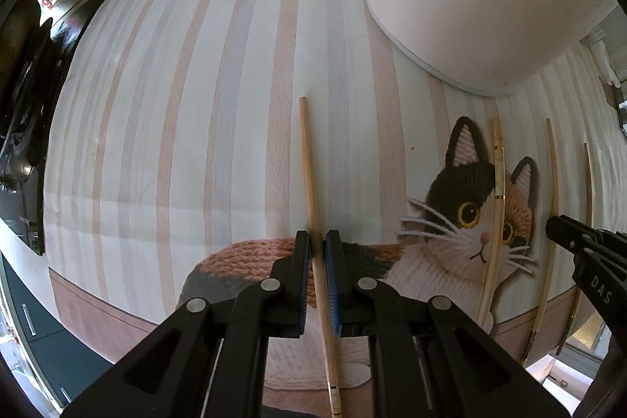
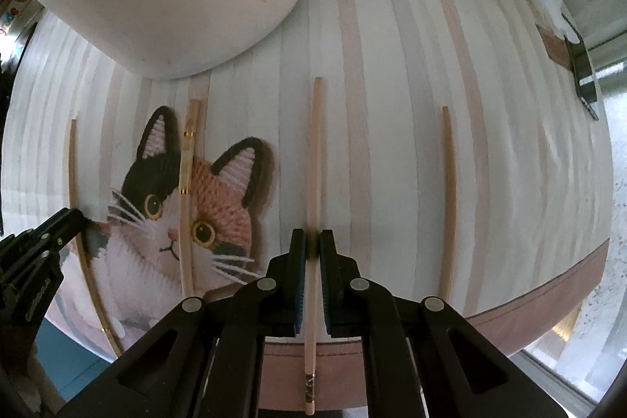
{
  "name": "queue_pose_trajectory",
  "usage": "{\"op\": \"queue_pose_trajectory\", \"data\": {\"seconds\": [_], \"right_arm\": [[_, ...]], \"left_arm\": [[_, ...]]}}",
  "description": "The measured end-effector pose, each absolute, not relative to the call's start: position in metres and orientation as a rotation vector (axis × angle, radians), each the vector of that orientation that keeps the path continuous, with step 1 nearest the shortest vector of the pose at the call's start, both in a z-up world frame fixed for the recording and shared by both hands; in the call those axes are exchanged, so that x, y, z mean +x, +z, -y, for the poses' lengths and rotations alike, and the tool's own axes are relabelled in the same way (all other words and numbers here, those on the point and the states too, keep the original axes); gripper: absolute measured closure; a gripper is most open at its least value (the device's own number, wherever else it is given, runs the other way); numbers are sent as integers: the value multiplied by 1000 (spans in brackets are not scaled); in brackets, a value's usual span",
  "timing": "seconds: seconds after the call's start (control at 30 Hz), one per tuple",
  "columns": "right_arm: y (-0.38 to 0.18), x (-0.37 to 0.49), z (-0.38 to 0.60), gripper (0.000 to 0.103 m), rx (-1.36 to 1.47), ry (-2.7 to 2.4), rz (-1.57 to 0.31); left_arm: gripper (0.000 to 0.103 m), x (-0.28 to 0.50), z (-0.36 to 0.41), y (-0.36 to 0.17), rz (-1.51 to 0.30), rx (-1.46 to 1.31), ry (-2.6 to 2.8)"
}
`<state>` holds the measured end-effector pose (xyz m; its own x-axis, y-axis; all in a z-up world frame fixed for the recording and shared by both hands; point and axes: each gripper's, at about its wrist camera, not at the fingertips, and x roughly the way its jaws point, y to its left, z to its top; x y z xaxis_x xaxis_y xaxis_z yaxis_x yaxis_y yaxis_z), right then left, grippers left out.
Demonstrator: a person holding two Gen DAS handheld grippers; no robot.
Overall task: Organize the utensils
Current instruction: 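Lift the left tool's chopstick off the mat while the right tool lifts its chopstick, then carry the left tool's chopstick into the holder while the right tool inserts its chopstick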
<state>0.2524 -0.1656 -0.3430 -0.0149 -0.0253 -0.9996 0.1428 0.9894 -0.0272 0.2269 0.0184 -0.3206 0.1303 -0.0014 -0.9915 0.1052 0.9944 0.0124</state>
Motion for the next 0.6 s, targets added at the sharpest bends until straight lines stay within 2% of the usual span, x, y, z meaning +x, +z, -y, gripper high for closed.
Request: {"op": "queue_pose_trajectory", "data": {"seconds": [0.3, 0.6], "right_arm": [[-338, 245, 167, 96, 122, -152, -1552], [-289, 223, 192, 96, 200, -165, -1405]], "left_arm": [[99, 219, -16, -311, -1381, 109, -72], [99, 220, -20, -248, -1204, 80, -48]]}}
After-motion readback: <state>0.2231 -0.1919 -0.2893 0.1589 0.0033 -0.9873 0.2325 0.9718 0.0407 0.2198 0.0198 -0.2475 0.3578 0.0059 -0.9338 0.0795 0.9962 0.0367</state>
